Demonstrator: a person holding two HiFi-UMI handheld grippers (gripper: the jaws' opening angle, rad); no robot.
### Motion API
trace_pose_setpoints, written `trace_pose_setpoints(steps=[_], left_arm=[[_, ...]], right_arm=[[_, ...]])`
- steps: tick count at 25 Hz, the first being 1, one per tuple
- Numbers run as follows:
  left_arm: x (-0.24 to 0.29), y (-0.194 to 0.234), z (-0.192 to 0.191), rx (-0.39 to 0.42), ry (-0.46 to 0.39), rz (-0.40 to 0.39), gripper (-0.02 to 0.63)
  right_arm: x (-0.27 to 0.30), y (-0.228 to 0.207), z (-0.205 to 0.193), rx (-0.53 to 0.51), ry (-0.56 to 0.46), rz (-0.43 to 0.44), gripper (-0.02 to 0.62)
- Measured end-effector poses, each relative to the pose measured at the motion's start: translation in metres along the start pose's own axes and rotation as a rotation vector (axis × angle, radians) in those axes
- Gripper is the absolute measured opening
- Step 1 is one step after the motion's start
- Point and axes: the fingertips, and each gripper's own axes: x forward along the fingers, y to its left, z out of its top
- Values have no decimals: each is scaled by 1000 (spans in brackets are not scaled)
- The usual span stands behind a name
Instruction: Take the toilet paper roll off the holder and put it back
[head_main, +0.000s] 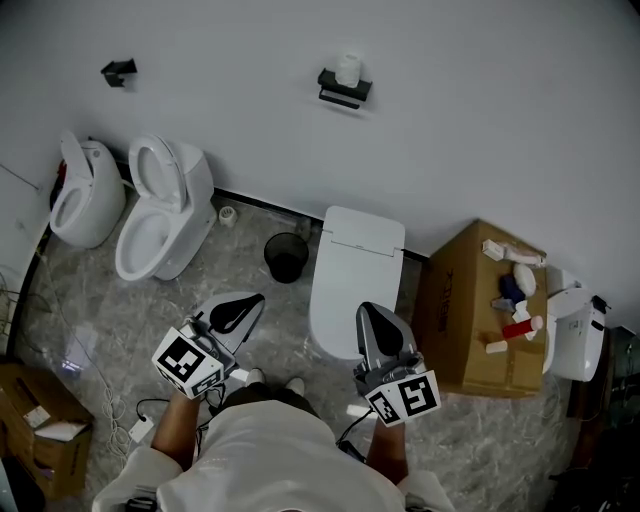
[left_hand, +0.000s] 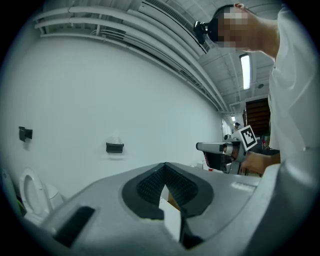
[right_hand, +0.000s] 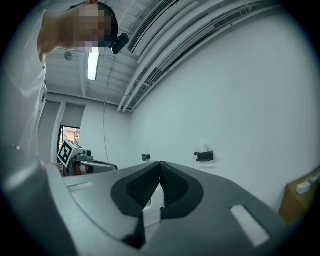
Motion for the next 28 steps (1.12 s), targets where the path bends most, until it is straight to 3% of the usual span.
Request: trace_pose_setpoints(steps=[9,17,23,28], left_arm=[[34,-19,5,37,-15,-31,5],[52,15,5,18,-23,-28,5],[86,69,3,9,-32,-83,5],[113,155,19,-17,-54,-101,5]], right_arm=[[-8,-32,-1,-9,2,3,5],[17,-44,-8,-13,22,7,11],[70,-67,-11,-19,25,-41,11],[155,-80,-5,-33,38,-55,11]])
